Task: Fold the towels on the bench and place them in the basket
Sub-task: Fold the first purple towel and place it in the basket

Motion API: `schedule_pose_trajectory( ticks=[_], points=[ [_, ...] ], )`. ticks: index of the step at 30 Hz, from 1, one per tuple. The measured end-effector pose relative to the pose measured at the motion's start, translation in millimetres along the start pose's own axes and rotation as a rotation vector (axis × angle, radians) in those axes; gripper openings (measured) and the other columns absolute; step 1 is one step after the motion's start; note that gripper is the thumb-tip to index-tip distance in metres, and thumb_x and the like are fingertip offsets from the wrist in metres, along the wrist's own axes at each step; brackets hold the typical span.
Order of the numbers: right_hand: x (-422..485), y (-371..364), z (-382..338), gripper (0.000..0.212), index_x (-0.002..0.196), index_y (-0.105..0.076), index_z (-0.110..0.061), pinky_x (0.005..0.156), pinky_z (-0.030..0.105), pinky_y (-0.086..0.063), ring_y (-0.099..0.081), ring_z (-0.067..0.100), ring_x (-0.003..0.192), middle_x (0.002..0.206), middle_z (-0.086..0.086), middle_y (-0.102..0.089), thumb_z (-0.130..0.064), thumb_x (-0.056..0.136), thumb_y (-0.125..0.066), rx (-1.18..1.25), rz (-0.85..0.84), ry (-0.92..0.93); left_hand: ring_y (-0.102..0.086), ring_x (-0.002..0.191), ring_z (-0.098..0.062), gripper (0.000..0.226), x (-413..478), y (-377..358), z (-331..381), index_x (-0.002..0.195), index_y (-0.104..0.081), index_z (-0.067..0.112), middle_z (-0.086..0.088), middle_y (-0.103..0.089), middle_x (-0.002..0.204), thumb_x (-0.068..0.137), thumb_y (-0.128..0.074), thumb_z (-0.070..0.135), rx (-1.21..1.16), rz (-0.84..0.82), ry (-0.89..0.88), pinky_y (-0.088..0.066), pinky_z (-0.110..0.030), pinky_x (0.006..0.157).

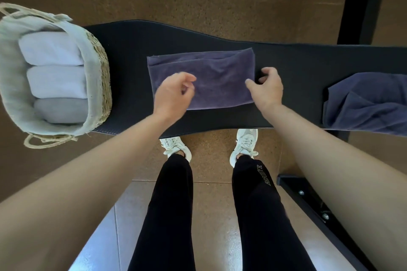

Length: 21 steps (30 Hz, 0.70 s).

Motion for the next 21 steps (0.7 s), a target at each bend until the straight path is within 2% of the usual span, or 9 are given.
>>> schedule_pose_trajectory(
  ticks=[3,5,7,9,12,16,18,21],
  points=[
    [-2.2,-8.6,3.6,0.056,0.131,-0.048,-0.016,0.09,0.037,-0.055,-0.063,0.021,0.103,0.119,0.004,-0.062,-0.023,0.085,-0.078,-0.099,-0.099,0.053,-0.049,0.129,-0.024,0.039,6.9,-22.2,6.0,0.13,-0.066,0.023,0.001,-0.06,0.139,0.092,-0.069,0.025,0.32,-0.119,-0.228,-0.048,-0.046,0.101],
    [-3.8,-12.1,5.8,0.046,0.125,-0.048,-0.016,0.091,0.038,-0.054,-0.063,0.023,0.103,0.117,0.003,-0.063,-0.012,0.087,-0.072,-0.147,-0.141,0.071,-0.032,0.145,-0.031,0.058,16.0,-27.9,5.4,0.146,-0.051,0.027,0.0,-0.039,0.16,0.092,-0.069,0.039,0.576,-0.18,-0.27,-0.039,-0.051,0.108],
    [-3.9,-13.3,10.1,0.036,0.121,-0.052,-0.015,0.092,0.041,-0.056,-0.063,0.024,0.103,0.113,0.002,-0.063,-0.006,0.088,-0.066,-0.163,-0.168,0.068,-0.022,0.15,-0.032,0.071,23.8,-30.8,2.3,0.155,-0.037,0.033,0.001,-0.023,0.168,0.092,-0.066,0.049,0.72,-0.212,-0.271,-0.031,-0.053,0.112],
    [-5.1,-10.5,15.8,0.033,0.118,-0.056,-0.015,0.092,0.043,-0.057,-0.064,0.024,0.102,0.111,0.001,-0.064,-0.005,0.087,-0.064,-0.16,-0.178,0.038,-0.02,0.151,-0.032,0.078,22.2,-34.2,2.6,0.158,-0.028,0.036,0.002,-0.016,0.17,0.092,-0.064,0.055,0.778,-0.217,-0.278,-0.031,-0.053,0.111],
    [-9.9,1.4,26.5,0.024,0.109,-0.062,-0.012,0.085,0.041,-0.057,-0.065,0.025,0.095,0.103,0.004,-0.067,-0.007,0.086,-0.061,-0.162,-0.155,0.001,-0.027,0.145,-0.034,0.089,7.0,-48.1,9.4,0.16,-0.021,0.035,0.0,-0.014,0.17,0.088,-0.063,0.064,0.828,-0.22,-0.302,-0.036,-0.051,0.104],
    [-16.6,24.3,44.2,0.014,0.097,-0.065,-0.013,0.074,0.035,-0.056,-0.065,0.022,0.086,0.085,-0.003,-0.065,-0.008,0.084,-0.06,-0.109,-0.125,-0.046,-0.035,0.134,-0.037,0.112,-5.4,-67.3,16.9,0.162,-0.009,0.031,-0.005,-0.009,0.169,0.077,-0.065,0.076,0.826,-0.193,-0.175,-0.039,-0.05,0.096],
    [-19.3,33.2,45.0,0.017,0.097,-0.065,-0.014,0.07,0.032,-0.055,-0.064,0.019,0.083,0.085,-0.004,-0.065,-0.007,0.082,-0.06,-0.054,-0.144,-0.017,-0.038,0.131,-0.038,0.12,-6.2,-72.3,19.7,0.163,-0.005,0.031,-0.007,-0.01,0.168,0.072,-0.065,0.08,0.817,-0.197,-0.136,-0.04,-0.05,0.094],
    [-23.8,41.1,33.8,0.029,0.108,-0.064,-0.017,0.074,0.034,-0.061,-0.065,0.017,0.086,0.092,-0.002,-0.066,-0.003,0.083,-0.058,0.037,-0.201,0.073,-0.04,0.126,-0.038,0.13,-1.2,-74.1,24.8,0.162,-0.003,0.031,-0.008,-0.017,0.163,0.063,-0.068,0.085,0.802,-0.19,-0.099,-0.042,-0.049,0.091]
  ],
)
Point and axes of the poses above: each hand's wrist, its own x-axis towards the middle knuckle, its own y-axis out of the back of the hand, z = x × y, the point moved 3 cm from there along x, towards the middle knuckle
